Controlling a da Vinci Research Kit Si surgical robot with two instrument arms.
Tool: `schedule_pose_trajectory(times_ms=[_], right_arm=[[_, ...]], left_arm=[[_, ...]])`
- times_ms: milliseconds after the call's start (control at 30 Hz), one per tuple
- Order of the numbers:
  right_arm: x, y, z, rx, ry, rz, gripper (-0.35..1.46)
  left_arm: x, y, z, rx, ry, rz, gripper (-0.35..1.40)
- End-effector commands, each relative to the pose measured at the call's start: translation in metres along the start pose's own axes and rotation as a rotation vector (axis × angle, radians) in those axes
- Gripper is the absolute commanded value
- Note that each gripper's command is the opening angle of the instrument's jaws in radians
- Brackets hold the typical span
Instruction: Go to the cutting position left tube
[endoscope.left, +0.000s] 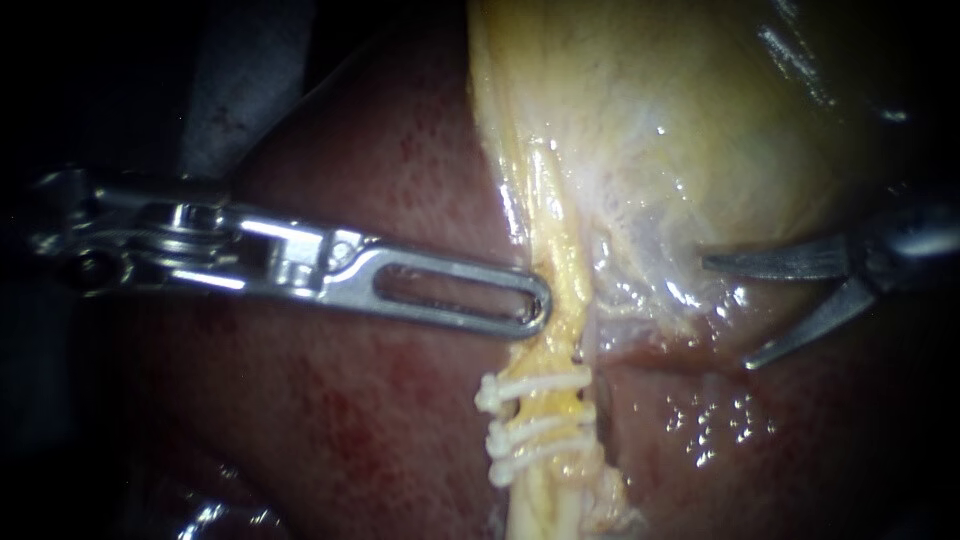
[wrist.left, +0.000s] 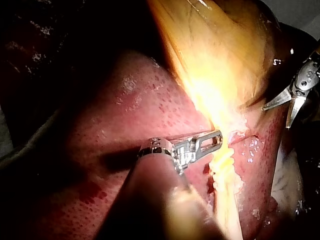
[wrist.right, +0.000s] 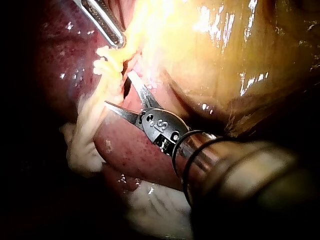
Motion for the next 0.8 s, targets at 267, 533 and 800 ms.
schedule_pose_trajectory(times_ms=[267,533,800], right_arm=[[0.0,0.0,0.0,0.0,0.0,0.0,1.18],[0.0,0.0,0.0,-0.001,0.0,0.0,1.18],[0.0,0.0,0.0002,-0.002,0.0,0.001,1.18]], left_arm=[[0.0,-0.0001,-0.0006,0.003,0.003,0.0,-0.35],[-0.0003,-0.0007,-0.0026,0.013,0.011,-0.004,-0.35],[-0.0011,-0.0015,-0.0049,0.007,-0.002,-0.012,-0.35]])
